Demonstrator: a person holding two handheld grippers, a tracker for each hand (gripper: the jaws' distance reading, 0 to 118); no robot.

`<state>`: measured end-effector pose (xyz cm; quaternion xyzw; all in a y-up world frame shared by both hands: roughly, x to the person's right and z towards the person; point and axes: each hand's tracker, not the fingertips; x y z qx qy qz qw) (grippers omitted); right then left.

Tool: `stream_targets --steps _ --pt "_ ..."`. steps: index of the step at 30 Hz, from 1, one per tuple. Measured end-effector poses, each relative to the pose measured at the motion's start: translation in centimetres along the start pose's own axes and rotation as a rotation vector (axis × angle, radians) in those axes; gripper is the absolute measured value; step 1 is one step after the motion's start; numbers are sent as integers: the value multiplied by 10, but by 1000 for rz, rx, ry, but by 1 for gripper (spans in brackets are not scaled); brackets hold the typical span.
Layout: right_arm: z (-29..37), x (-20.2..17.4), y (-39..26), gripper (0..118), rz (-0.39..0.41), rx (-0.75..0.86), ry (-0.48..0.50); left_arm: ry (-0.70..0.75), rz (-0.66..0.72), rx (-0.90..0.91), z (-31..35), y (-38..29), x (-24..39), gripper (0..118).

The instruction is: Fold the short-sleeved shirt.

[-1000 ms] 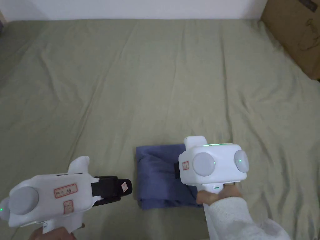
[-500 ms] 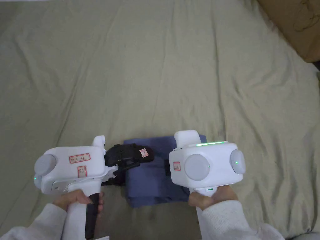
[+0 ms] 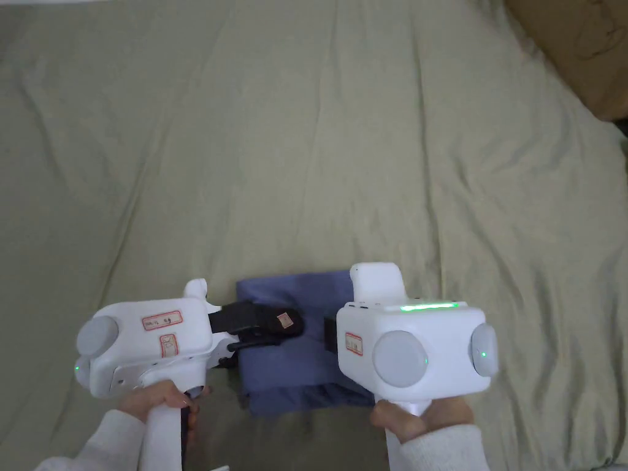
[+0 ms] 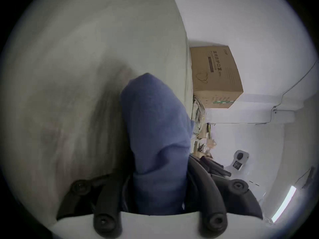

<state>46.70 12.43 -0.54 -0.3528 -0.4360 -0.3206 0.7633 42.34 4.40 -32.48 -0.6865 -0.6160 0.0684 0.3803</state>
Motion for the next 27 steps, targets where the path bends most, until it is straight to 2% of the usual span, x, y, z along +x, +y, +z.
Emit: stream_targets --steps 2,9,13,21,27 --pt "13 -10 2 1 39 83 -28 -33 25 10 9 -1 6 27" --pt "68 -69 6 1 153 468 -59 111 -71 92 92 10 13 27" --pt "86 -105 9 1 166 596 -70 227 -112 138 154 12 18 27" --pt "92 -163 19 1 149 646 -31 580 -214 197 271 23 25 27" --pt "77 -189 16 1 138 642 -34 1046 -309 197 322 45 40 27"
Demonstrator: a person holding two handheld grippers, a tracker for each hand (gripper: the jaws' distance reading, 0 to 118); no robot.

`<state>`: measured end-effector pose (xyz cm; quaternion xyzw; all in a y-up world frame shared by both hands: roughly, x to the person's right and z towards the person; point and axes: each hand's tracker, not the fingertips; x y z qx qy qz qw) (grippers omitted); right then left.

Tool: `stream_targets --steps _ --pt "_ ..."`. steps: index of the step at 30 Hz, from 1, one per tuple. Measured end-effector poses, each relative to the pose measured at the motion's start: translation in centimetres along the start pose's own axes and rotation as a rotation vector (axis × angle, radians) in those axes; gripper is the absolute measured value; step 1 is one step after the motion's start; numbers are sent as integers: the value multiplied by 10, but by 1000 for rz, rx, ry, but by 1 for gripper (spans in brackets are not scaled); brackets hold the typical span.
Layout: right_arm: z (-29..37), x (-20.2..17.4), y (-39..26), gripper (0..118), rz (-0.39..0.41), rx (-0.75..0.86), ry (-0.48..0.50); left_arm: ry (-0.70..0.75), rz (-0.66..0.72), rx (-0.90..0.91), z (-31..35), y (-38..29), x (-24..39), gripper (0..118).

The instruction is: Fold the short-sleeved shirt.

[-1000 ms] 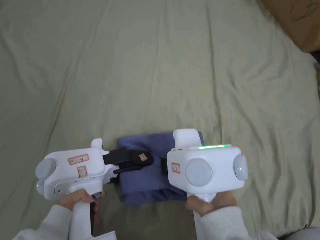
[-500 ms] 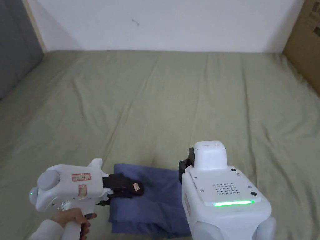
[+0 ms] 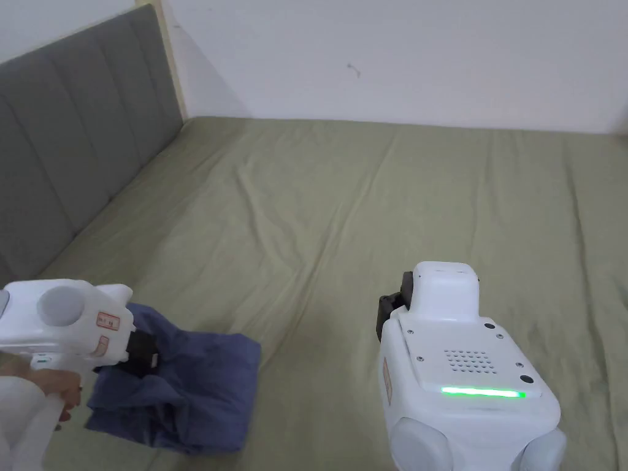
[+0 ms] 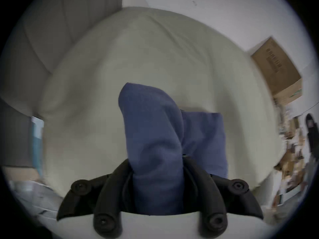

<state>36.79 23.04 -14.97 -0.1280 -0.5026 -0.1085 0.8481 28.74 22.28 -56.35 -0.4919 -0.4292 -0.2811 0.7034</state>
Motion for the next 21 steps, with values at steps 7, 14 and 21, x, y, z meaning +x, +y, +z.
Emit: stream_targets --steps 7,14,21 --pt "-15 -20 -8 1 4 -26 -4 382 -187 38 -3 16 -1 27" --pt "-20 -16 -10 1 -1 -39 -18 534 -221 108 -10 7 2 85" --pt "-18 -3 -12 1 -23 -51 -23 356 -73 108 15 -1 -4 82"
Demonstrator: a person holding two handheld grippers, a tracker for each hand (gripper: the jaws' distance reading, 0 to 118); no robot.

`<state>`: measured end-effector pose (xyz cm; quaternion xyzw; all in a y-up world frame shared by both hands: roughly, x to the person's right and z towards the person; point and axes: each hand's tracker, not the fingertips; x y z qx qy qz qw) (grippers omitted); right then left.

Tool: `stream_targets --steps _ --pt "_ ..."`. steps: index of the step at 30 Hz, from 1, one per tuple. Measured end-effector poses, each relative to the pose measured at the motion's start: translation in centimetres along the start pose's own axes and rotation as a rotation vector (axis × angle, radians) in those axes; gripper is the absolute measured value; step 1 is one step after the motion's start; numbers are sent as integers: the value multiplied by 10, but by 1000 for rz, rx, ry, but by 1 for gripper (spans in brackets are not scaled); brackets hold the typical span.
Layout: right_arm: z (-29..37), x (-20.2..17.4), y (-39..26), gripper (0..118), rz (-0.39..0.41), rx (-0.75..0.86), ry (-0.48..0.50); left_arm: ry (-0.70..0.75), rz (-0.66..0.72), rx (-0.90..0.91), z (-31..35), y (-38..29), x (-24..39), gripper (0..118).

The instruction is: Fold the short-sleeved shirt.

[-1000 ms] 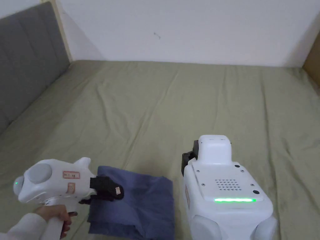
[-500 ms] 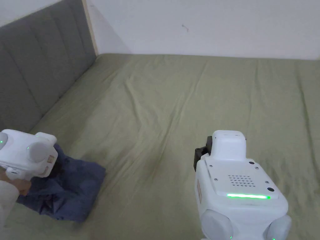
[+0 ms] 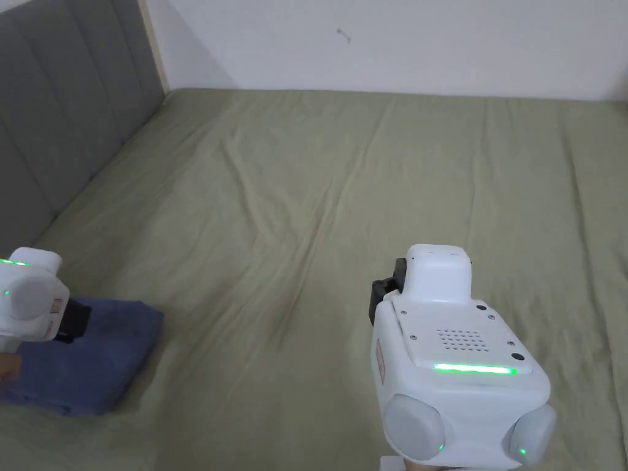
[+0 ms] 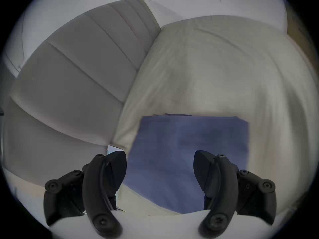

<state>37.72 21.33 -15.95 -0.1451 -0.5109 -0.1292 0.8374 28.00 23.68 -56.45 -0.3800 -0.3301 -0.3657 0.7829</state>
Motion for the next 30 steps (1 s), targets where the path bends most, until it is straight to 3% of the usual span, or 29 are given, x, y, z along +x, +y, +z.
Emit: stream_targets --steps 2,4,10,17,21,30 --pt "2 3 1 1 -4 -1 -2 -97 14 11 13 -5 5 48" --pt "4 7 2 1 -4 -7 1 -166 69 59 31 -14 10 0" --pt "16 20 0 1 13 -21 7 -353 167 197 87 -42 44 0" --pt "35 47 9 1 14 -3 -15 -166 122 452 157 -77 131 0" --pt "47 66 20 1 -21 20 -33 -201 156 636 200 -94 165 0" --pt "77 100 50 1 11 124 -101 -211 168 925 276 -105 213 0"
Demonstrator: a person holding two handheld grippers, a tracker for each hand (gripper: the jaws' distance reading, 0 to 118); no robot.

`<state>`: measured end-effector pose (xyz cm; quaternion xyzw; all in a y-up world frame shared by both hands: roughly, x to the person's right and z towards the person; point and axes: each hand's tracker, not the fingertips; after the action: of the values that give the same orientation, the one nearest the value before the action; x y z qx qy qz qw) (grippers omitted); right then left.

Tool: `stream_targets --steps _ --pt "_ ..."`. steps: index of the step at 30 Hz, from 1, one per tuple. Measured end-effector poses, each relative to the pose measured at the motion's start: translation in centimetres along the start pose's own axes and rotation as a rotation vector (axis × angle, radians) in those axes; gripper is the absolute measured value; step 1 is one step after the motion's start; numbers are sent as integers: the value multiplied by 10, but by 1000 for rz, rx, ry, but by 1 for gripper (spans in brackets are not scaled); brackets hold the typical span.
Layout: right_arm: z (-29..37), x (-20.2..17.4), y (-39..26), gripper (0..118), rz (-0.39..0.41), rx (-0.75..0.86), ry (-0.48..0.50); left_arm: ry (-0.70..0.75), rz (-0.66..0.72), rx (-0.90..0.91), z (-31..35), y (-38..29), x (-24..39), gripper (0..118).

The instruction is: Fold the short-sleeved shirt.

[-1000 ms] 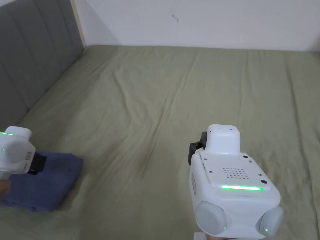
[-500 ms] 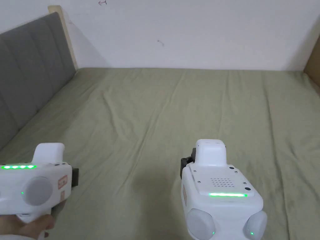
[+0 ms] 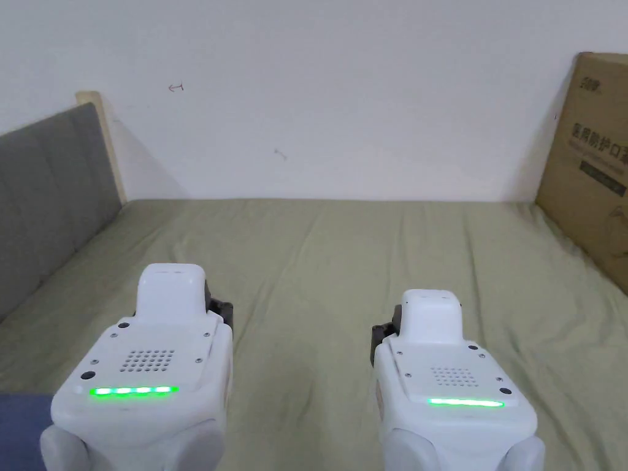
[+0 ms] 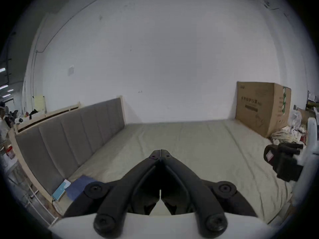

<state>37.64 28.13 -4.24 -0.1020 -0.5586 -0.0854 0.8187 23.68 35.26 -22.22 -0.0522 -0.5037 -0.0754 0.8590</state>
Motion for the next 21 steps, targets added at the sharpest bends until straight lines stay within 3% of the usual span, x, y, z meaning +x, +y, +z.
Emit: stream_targets --steps 11,21 --pt "23 54 58 1 -30 111 -78 -94 25 65 8 47 37 0" --pt "45 73 72 1 -53 178 -117 -92 19 90 26 55 45 0"
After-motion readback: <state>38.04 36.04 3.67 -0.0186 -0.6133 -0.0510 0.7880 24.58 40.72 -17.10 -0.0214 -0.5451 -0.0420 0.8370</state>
